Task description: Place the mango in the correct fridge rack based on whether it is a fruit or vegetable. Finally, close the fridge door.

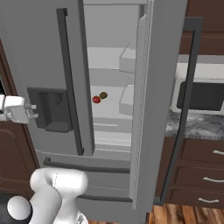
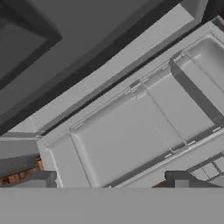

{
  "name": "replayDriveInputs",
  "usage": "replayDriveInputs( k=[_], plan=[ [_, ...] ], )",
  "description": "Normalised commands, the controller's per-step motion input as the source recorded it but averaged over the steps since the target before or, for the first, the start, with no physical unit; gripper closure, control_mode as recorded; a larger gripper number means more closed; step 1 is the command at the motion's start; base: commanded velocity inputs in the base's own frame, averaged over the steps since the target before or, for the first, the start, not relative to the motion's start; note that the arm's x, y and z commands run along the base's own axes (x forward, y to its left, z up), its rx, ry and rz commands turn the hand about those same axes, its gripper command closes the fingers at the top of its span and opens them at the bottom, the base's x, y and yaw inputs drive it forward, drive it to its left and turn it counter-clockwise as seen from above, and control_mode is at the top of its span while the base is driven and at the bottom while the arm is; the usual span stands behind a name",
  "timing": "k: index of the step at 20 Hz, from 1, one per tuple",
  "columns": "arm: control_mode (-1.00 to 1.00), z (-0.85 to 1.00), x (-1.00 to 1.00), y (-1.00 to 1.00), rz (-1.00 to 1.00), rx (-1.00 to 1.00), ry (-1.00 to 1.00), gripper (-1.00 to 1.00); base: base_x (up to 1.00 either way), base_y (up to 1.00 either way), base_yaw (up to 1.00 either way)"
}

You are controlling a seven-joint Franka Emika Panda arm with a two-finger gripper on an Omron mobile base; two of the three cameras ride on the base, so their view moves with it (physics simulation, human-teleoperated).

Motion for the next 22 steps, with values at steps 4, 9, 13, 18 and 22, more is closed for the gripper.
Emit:
replayDriveInputs(
  k=[4, 9, 13, 18, 22],
  plan=[
    [-1.0, 0.63, -0.99, -0.56, -0.03, 0.46, 0.0, -1.0, 0.0, 0.0, 0.0],
    [-1.0, 0.34, -0.92, -0.77, -0.13, 0.46, -0.02, -1.0, 0.0, 0.0, 0.0],
    [-1.0, 0.31, -0.62, -0.99, -0.27, 0.46, -0.02, -1.0, 0.0, 0.0, 0.0],
    [-1.0, 0.3, -0.59, -0.99, -0.25, 0.48, 0.0, -1.0, 0.0, 0.0, 0.0],
    [-1.0, 0.2, -0.56, -0.87, -0.15, 0.28, -0.01, -1.0, 0.0, 0.0, 0.0]
  ],
)
